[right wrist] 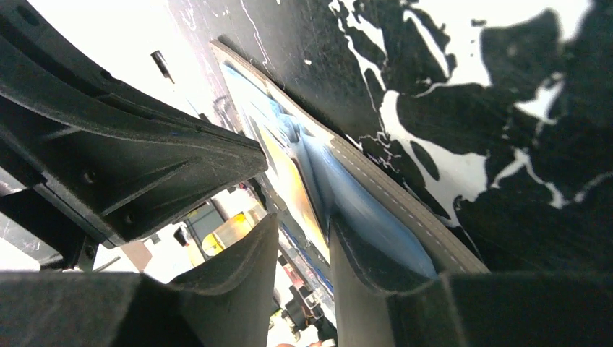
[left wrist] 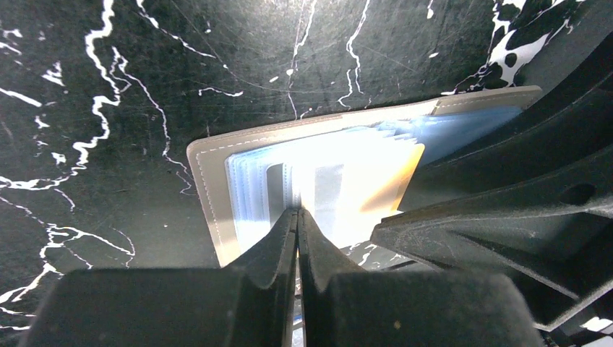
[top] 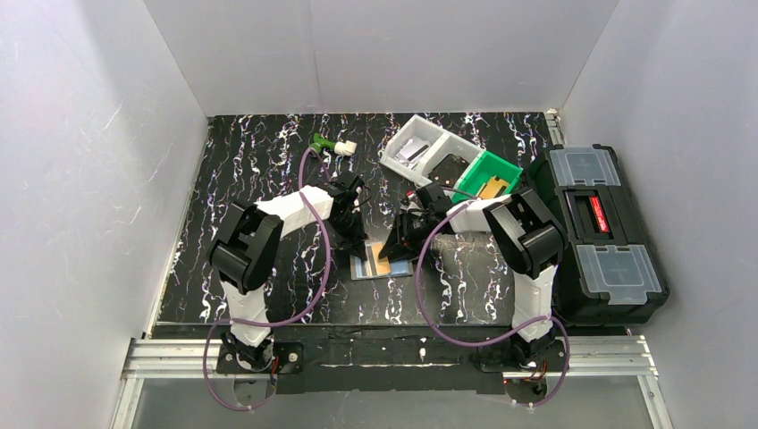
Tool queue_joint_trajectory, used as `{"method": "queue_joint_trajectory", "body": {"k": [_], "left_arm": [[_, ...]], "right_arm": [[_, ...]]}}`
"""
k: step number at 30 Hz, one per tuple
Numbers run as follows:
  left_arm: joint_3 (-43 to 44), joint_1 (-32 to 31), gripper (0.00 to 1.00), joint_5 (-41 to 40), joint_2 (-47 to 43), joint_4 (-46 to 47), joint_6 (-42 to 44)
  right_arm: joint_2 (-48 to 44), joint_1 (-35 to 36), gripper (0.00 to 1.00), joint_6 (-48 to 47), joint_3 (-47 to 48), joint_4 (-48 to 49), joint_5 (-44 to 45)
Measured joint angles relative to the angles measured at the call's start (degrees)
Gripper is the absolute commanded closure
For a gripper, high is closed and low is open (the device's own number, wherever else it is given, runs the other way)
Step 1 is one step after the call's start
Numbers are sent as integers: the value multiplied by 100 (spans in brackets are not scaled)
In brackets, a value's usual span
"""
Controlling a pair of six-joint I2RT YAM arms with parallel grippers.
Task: Take the credit cards out of the card holder
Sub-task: Remove the credit card from the card holder.
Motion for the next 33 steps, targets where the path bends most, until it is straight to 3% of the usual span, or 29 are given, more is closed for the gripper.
{"method": "queue_joint_trajectory", "body": {"k": [10,21,33], "left_arm": [[-46,11,100,111,22,57,-170],[-151,105,100,273,4,160,-284],[-212,170,100,365,-4,216,-343]], "right_arm": [[-76,-181,62,404,-616,1117,-306],[-76,-278,80,774,-1036,2109,-385],[-76,-297,95,748,-1084,2203,-308]]}}
